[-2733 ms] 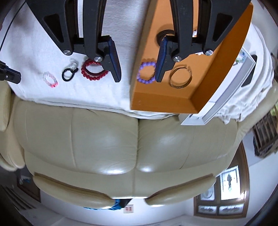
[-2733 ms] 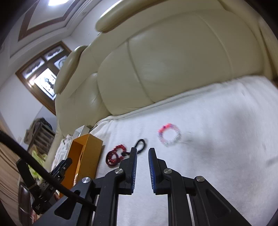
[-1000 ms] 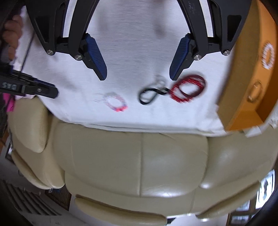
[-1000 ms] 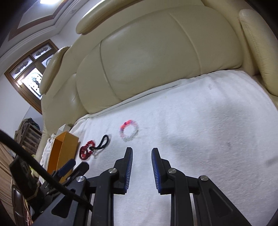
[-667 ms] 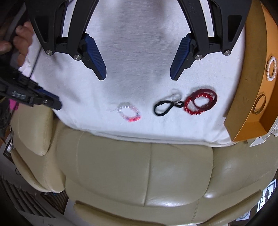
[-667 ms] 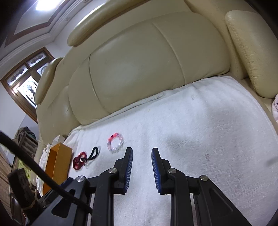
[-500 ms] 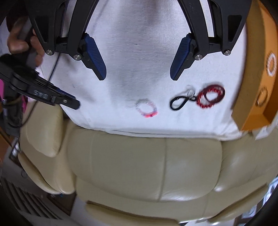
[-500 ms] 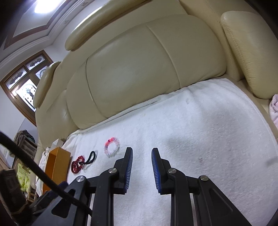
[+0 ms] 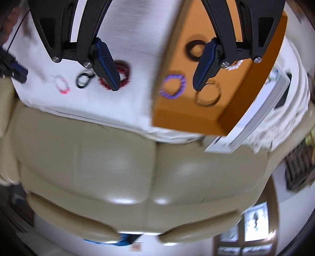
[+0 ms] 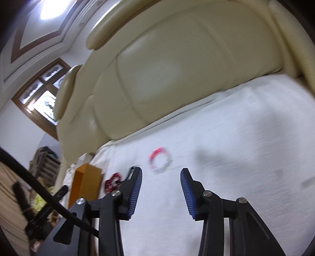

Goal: Organize jewelry
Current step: 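Move both grippers back over the remaining jewelry on the towel, then grasp the black hair tie with clip with the right gripper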

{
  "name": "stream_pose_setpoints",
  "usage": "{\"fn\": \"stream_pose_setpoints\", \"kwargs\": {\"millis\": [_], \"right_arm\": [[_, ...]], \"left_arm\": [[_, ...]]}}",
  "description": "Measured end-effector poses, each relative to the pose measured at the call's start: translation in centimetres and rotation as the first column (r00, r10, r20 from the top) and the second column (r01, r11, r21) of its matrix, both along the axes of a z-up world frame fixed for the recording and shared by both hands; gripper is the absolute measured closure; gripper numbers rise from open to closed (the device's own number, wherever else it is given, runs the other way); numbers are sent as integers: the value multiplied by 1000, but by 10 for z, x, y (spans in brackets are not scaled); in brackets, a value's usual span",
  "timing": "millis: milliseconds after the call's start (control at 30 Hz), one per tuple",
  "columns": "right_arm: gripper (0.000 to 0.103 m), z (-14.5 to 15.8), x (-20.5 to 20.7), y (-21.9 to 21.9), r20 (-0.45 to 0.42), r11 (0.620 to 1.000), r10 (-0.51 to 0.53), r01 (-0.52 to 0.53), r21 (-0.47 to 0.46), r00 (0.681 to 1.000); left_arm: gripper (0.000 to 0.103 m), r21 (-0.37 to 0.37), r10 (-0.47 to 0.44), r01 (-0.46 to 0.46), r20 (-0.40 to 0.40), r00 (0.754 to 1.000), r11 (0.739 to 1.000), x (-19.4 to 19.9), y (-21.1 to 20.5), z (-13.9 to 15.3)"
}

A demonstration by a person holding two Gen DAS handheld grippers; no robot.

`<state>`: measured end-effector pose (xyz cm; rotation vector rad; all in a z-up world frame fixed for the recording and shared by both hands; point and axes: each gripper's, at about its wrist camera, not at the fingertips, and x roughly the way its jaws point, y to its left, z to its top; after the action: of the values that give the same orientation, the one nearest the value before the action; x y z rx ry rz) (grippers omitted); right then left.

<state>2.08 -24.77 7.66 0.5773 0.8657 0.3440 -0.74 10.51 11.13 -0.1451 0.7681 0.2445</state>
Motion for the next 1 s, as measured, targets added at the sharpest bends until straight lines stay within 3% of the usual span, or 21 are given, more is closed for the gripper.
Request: {"fn": "stream_pose_setpoints", "kwargs": {"millis": [100, 367, 633, 733, 900, 967, 1000], "right_arm": [[59, -4, 6, 28, -17, 996, 63, -62, 70, 998], [59, -26, 28, 107, -91, 980, 138, -122, 157, 986], [59, -57, 48, 134, -214, 972, 81, -30, 234, 974], [59, -65, 54, 137, -266, 972, 39, 26, 234, 963], [58, -68, 60, 143, -280, 976, -12, 72, 206, 960], [63, -68, 61, 145, -274, 981, -16, 69, 183, 962], [72, -69, 62, 145, -277, 983, -27, 76, 169, 961]], "left_arm": [[27, -36, 38, -38, -7, 999, 999, -1, 17, -3], [27, -15, 41, -41, -1, 999, 999, -3, 19, -6], [27, 32, 8, -8, 1, 1000, 999, -4, 17, -5], [27, 33, 4, -4, 0, 1000, 999, -3, 19, -5], [27, 46, -13, 13, -1, 1000, 999, 1, 17, -8], [27, 48, -23, 23, -3, 1000, 999, 2, 15, -9], [27, 51, -28, 28, -5, 1000, 998, 3, 14, -10]]}}
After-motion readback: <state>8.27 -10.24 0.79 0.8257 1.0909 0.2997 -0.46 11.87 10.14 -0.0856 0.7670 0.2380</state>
